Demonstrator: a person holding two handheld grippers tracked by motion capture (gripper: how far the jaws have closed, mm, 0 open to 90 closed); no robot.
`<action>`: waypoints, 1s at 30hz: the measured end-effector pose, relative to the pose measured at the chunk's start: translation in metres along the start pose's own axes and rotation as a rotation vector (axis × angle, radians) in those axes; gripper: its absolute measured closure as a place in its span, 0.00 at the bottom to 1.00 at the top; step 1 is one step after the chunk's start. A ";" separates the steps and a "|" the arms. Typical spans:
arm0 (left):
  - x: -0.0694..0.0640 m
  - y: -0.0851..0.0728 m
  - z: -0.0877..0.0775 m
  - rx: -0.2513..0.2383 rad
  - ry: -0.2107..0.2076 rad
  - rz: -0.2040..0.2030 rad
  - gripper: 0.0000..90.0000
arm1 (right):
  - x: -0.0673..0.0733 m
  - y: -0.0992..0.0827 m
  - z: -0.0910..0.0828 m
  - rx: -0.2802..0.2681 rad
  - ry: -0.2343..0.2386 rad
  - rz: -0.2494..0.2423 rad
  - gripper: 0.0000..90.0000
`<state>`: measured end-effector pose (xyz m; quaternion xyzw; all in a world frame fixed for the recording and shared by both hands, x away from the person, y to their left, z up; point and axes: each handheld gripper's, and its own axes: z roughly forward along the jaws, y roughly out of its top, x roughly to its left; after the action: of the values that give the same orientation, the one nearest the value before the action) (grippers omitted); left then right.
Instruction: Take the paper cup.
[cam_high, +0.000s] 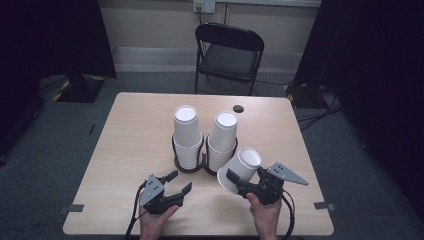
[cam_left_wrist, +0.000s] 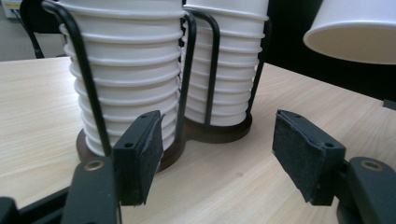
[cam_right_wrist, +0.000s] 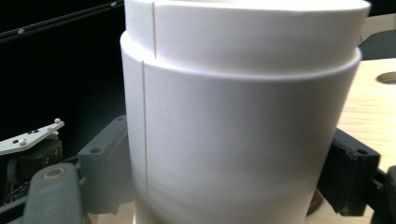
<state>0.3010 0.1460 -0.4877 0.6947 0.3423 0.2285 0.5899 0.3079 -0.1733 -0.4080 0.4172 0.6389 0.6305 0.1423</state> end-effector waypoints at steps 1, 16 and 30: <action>-0.002 0.000 0.001 -0.003 -0.003 -0.008 0.38 | 0.001 -0.001 0.002 0.002 0.008 0.009 0.19; -0.015 0.005 0.015 -0.137 -0.113 -0.007 0.51 | 0.020 -0.014 0.022 0.014 0.117 0.066 0.19; -0.033 0.008 0.027 -0.201 -0.138 0.065 0.59 | 0.026 -0.019 0.033 0.027 0.221 0.124 0.19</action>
<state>0.3003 0.1033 -0.4824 0.6569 0.2535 0.2325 0.6709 0.3086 -0.1298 -0.4217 0.3858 0.6322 0.6715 0.0261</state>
